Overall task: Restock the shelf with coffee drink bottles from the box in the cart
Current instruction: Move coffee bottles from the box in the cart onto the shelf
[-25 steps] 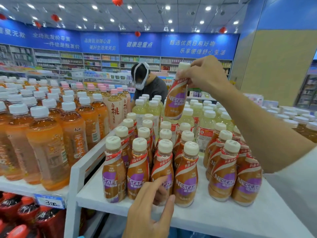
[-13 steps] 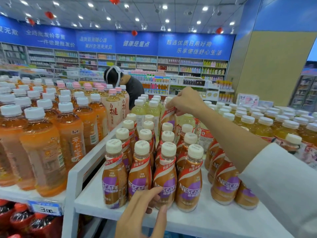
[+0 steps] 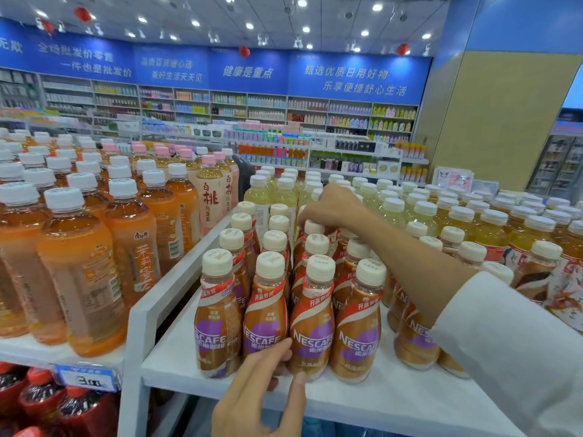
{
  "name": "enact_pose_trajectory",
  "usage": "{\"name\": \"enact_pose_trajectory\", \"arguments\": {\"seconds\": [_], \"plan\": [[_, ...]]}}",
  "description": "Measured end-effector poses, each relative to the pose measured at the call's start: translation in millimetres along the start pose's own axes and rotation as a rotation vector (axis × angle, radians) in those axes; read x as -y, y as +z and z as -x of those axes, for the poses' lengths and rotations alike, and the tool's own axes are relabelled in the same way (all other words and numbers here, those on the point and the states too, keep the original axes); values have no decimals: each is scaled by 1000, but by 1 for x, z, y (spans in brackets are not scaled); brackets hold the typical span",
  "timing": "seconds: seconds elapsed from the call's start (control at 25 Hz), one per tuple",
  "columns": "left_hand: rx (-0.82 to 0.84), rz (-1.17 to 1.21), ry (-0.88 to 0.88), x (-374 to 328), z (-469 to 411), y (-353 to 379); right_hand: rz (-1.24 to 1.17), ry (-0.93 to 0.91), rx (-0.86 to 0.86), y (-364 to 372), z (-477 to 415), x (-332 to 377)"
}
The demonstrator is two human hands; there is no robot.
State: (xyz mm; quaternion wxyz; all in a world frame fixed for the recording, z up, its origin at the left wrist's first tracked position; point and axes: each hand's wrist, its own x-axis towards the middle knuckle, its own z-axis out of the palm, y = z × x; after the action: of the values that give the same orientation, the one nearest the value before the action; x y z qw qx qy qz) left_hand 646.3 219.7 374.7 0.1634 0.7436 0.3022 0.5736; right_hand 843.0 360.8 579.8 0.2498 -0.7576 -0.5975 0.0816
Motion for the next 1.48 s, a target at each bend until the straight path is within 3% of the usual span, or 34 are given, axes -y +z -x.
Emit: {"name": "enact_pose_trajectory", "arguments": {"seconds": [0.2,0.4,0.68,0.76,0.92,1.0,1.16,1.48], "plan": [[-69,-167,-33,-13,-10,22,54,4,59,-10,-1,1],[-94,-210,-33,-21,-15,26,-25,-1,46,-8,-4,-3],[-153,-258,-10,-21,-8,30,-32,27,164,-24,8,-4],[-159,-252,-14,-22,-6,30,-49,-8,103,-41,25,-7],[-176,-242,-32,-25,-3,33,-273,-110,-264,-90,101,-42],[-173,-235,-42,-27,-1,35,-339,-98,-369,-106,149,-62],[-153,-223,-61,-29,1,34,-223,11,-399,-109,204,-96],[-159,-201,-101,-47,-10,35,200,21,-141,-81,185,-99]]}}
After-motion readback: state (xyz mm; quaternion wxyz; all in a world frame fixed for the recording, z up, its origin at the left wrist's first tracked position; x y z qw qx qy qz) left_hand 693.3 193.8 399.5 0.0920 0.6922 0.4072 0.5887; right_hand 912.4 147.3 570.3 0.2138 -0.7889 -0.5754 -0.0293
